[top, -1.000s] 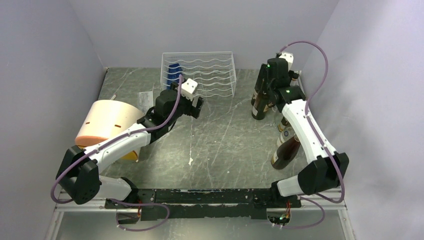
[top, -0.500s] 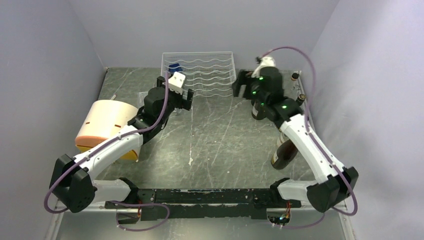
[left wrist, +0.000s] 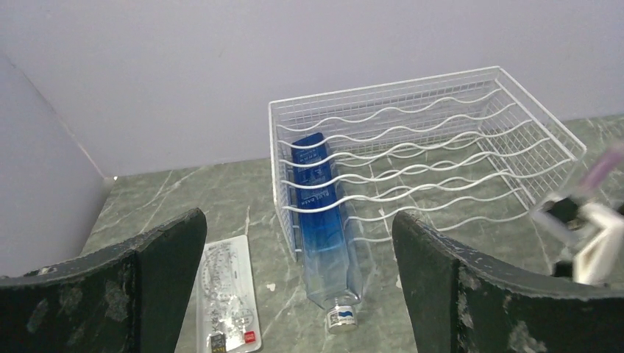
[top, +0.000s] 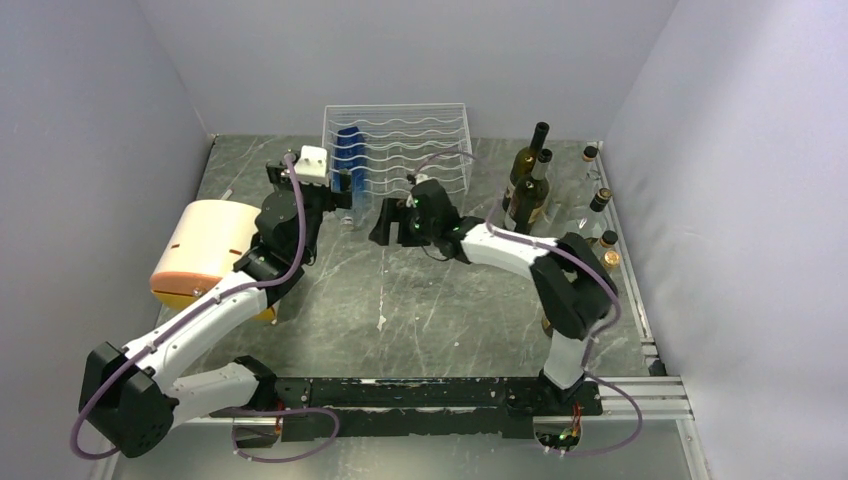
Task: Take the wine bottle off the wine rack
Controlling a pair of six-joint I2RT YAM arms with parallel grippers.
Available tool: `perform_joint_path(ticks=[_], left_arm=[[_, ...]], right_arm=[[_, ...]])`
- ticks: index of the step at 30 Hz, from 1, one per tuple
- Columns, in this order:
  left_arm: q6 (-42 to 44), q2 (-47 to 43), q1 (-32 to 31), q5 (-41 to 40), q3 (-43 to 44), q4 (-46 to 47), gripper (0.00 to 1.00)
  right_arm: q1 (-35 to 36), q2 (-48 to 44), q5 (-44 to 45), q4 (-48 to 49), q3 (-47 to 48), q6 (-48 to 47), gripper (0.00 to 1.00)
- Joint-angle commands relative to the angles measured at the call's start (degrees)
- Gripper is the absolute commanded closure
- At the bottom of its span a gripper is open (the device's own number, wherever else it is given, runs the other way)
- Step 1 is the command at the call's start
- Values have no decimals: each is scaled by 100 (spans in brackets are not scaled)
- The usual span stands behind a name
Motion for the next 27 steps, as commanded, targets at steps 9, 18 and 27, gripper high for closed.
perform_joint_path(ticks=[9,18,27], left_arm=[[-199,131,139,119,116,4,1],[-226,173,180,231,162,-55,2],[-362,162,311,401,186,-128,2]], right_arm=[[184,2236,-360,2478,1312,1742,0],[172,3143,311,2669,2014,2338,0],[103,3681,687,2534,2460,2613,0]])
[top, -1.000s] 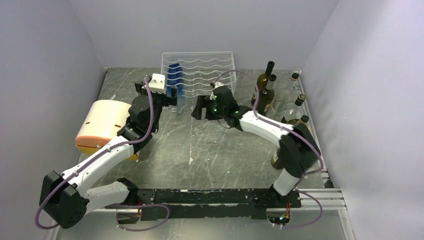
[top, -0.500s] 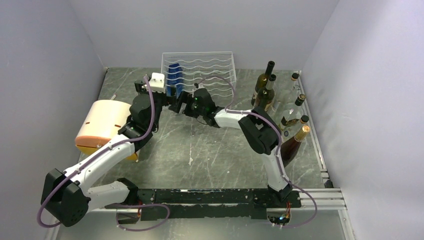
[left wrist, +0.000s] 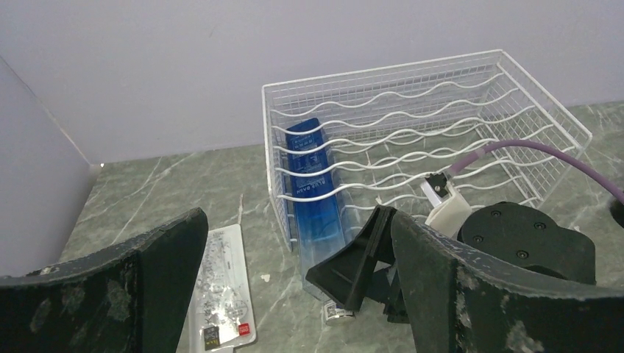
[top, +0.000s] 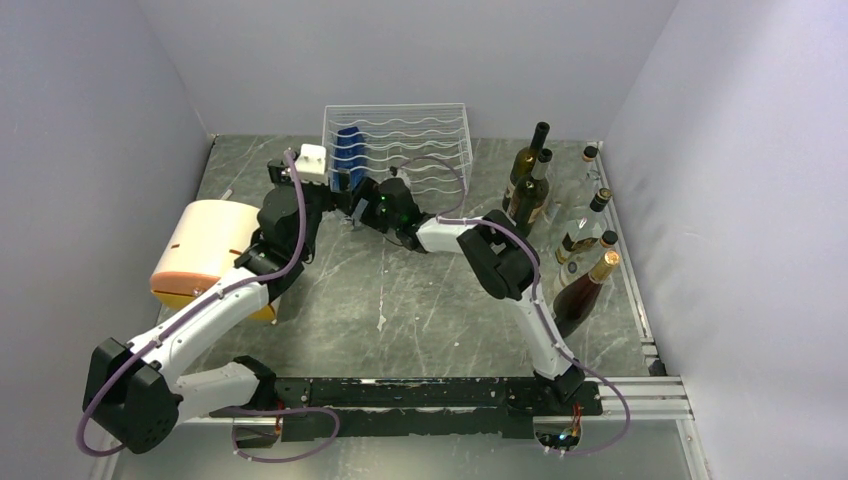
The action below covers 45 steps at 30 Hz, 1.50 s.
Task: Take the wine bottle off the wine rack
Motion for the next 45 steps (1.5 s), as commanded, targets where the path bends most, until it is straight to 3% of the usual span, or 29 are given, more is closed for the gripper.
perform_joint_path(ticks=[1,11,20,31,45], left_arm=[[-141,-2,112,191,181,-23,3],[-219,65,185,315,201,-62,3],[-290,102,237,429,230,-119,4],[-361,152,264,536,274,-180,4],[-411,298,278,1153,328,-195,5]], right_arm=[[-84,345,359,84,305,322,0],[-133,816,494,354,777,591,6],[-146,448,293,972,115,615,30],[-118,-878,-93,1745,-1658,542,58],[-86,-3575,-370,610,-4156,-228,84]])
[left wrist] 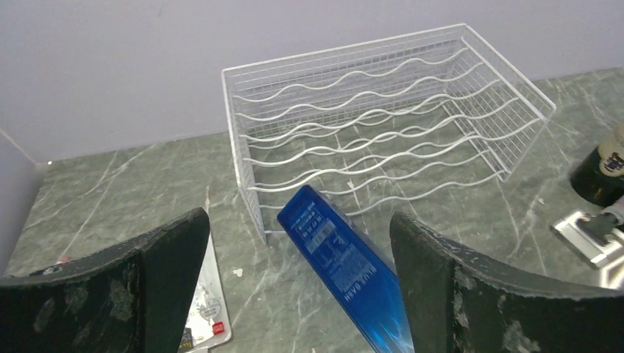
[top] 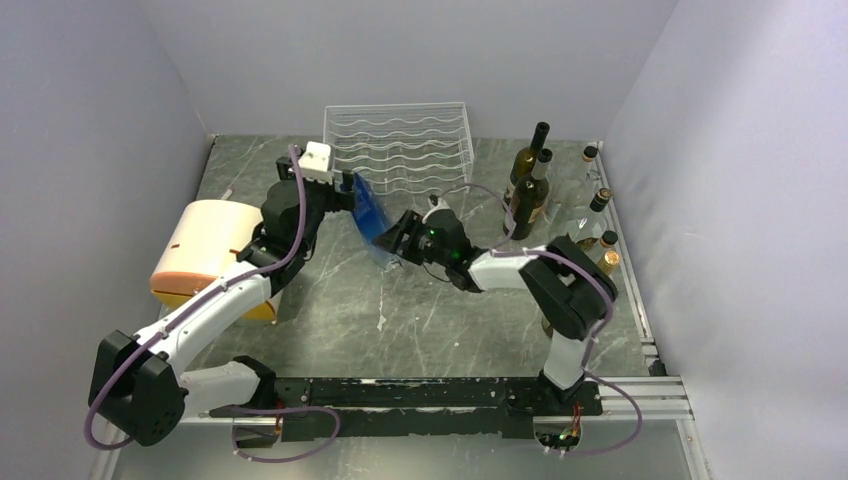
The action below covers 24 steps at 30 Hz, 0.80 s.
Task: Take the wine bottle off the wine rack
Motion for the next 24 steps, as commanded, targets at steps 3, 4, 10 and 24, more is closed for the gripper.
perform_joint_path(ticks=[3,4,10,24], left_arm=[[-101,170,65,951,239,94,5],[-98,203,59,1186,239,127,5],[18,371,59,3358,248,426,11],[3573,227,-2164,4278,-531,-476,5]], right_arm=[[-34,-1368,49,-1170,-620,-711,87],[-51,-1580,57,-1467,-657,-864,89],[-387,-2688,-213,-3260,-771,-1919,93],[-974,-4426,-1060,-6262,-133,-3864,93]])
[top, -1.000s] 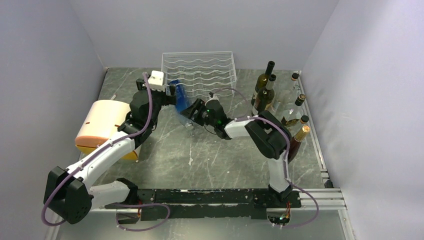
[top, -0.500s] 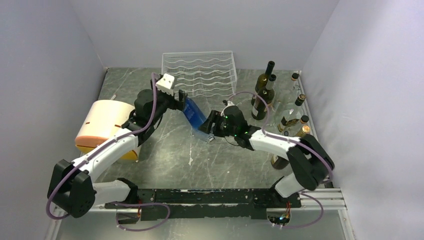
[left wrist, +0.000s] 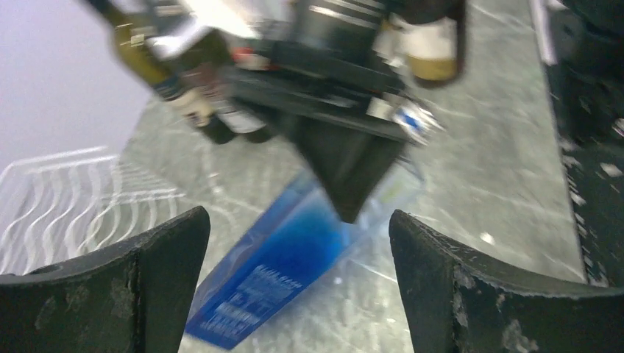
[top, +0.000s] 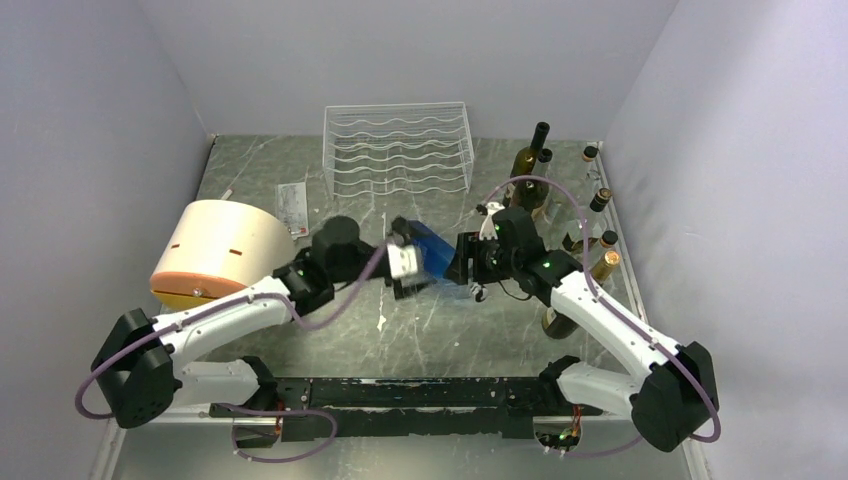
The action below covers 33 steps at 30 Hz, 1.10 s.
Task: Take the wine bottle off the wine rack
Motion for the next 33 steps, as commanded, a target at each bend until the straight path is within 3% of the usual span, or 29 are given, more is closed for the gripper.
perform_joint_path(ticks=[1,8,15,20,22,26,29,33], left_arm=[[1446,-6,-773,-655,-415,-234,5],[1696,763,-1121,-1030,-303,-366,7],[1774,1123,-1292,-1698,-451,150,6],[1690,1189,-1301,-1890,-377,170,13],[1641,1167,-1297,-1882,-344,179,20],[1437,1053,-1297,-1875,-296,271,52],[1275,884,-1297,-1865,-299,369,71],[949,613,-1297,-1947,-362,650,90]], right_arm=[[7,-264,-759,-524,361,-650,93],[8,-354,-1478,-487,368,-732,93],[3,-428,-1849,-641,467,-757,94],[5,-591,-1964,-837,611,-772,94],[9,-641,-2062,-835,656,-740,93],[3,-740,-2108,-833,710,-692,85],[6,-765,-1951,-939,807,-699,66],[6,-836,-1436,-1016,1042,-570,31]])
